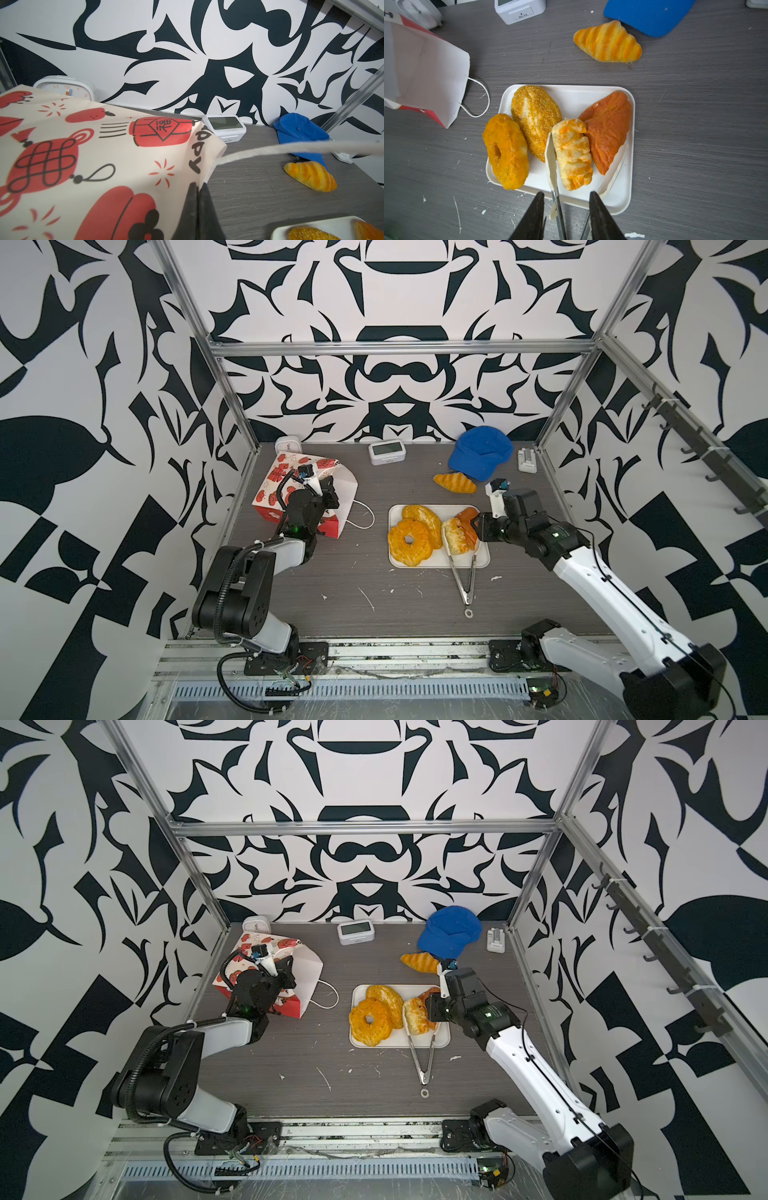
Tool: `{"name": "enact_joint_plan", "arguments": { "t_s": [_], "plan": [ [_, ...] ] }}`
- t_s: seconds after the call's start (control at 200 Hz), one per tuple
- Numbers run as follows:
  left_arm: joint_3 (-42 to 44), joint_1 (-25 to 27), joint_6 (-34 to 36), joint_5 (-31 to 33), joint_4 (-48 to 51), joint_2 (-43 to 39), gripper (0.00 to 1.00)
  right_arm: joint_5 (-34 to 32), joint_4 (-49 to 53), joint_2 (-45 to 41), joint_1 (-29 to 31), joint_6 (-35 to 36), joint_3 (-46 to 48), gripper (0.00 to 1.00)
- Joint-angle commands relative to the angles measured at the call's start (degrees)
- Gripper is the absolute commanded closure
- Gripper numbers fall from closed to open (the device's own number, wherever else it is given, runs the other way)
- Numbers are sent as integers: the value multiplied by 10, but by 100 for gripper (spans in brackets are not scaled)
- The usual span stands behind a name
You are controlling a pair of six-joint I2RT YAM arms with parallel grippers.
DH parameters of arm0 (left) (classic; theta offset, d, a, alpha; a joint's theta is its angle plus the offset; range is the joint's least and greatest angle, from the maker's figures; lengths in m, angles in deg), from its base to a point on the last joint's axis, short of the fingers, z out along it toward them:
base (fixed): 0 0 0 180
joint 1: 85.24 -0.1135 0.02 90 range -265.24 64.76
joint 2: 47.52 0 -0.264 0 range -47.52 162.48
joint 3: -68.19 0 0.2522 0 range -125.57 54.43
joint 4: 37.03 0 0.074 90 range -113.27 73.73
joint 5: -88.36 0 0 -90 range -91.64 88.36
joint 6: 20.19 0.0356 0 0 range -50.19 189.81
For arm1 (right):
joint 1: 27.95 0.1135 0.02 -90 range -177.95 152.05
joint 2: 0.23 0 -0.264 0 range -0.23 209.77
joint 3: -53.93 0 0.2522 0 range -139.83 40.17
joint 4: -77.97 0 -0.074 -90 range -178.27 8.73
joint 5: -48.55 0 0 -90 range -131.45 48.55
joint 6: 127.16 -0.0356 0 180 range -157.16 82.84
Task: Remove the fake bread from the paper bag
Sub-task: 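Pull the open right tongs back toward the robot past the tray edge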
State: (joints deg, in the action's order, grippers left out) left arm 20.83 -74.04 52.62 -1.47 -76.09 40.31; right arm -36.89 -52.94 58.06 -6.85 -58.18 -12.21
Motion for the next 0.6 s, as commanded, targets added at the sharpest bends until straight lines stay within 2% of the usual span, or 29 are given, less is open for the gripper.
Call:
{"name": "enact_joint_plan", "arguments": {
  "t_s": [0.0,0.08,0.195,0.445,0.595],
  "plan": [
    [-7,-3,-13,-4,-18,8,100,21,57,-11,10,-32,27,59],
    [-8,-2,-17,-11,-24,13,100,25,65,-28,25,-53,51,53],
    [-7,-2,-19,-15,-30,16,100,10,68,-47,65,-81,85,50],
    [5,-3,-21,-18,-40,12,100,-53,37,-43,193,-163,138,43],
    [7,-2,-21,-22,-45,15,100,-105,45,-49,236,-198,161,41]
  ]
}}
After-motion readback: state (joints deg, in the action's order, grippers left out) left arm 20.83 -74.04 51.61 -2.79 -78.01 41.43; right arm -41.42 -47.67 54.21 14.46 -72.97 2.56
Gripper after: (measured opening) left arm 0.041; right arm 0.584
